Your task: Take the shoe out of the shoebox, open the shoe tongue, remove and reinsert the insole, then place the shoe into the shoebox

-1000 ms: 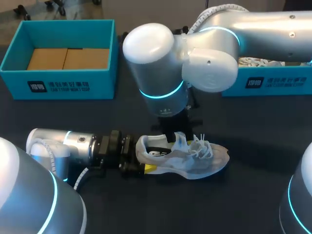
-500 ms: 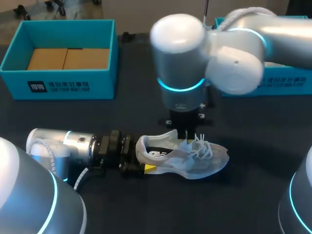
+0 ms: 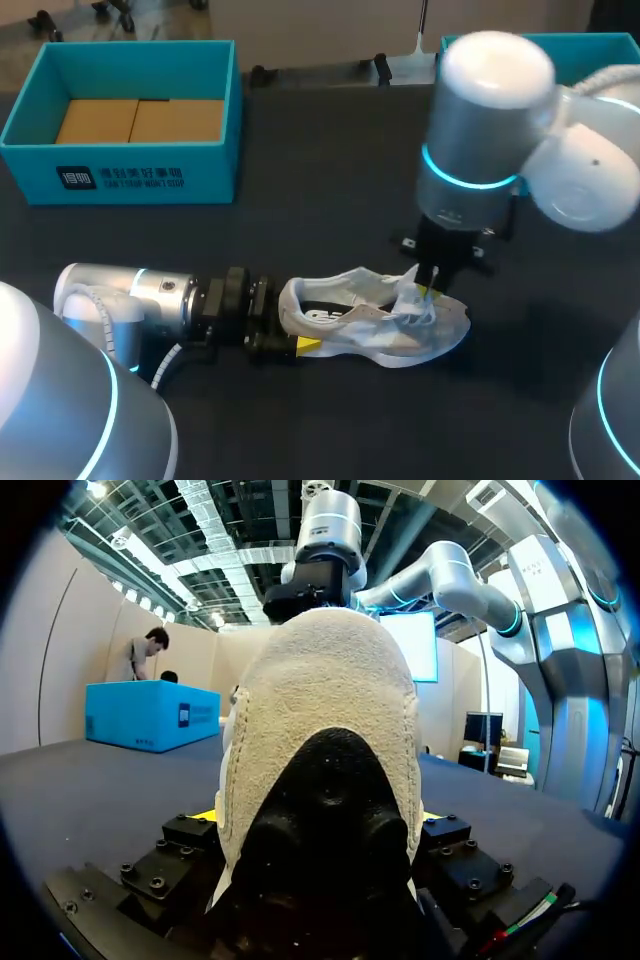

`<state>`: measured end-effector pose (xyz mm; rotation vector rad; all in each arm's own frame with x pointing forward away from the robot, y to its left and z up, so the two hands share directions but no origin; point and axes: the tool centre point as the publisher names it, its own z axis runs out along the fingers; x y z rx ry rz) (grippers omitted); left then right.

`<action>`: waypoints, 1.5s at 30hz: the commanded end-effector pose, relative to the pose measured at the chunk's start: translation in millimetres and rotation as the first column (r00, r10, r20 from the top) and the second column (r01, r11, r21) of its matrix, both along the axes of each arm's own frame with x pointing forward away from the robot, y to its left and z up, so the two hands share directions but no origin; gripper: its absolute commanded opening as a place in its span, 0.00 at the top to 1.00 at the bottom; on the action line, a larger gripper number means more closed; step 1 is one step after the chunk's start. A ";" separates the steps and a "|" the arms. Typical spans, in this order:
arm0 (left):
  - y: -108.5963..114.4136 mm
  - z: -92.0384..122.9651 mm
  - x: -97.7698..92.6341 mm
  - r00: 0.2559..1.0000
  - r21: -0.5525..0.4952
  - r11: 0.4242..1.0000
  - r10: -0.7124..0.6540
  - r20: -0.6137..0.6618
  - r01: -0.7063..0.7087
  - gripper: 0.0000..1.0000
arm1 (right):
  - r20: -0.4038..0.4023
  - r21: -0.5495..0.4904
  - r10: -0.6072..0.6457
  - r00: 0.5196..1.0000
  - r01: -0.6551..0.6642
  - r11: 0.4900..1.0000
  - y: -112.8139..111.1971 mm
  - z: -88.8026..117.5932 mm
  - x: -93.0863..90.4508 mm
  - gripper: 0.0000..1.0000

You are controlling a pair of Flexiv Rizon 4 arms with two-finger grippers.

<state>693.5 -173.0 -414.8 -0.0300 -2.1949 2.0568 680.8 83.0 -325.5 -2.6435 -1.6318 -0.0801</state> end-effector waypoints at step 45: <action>-0.6 -0.3 -1.2 1.000 -0.001 1.000 0.004 0.000 -0.004 1.00 | 0.011 -0.204 0.269 0.963 -0.261 0.943 10.0 112.1 -5.5 0.00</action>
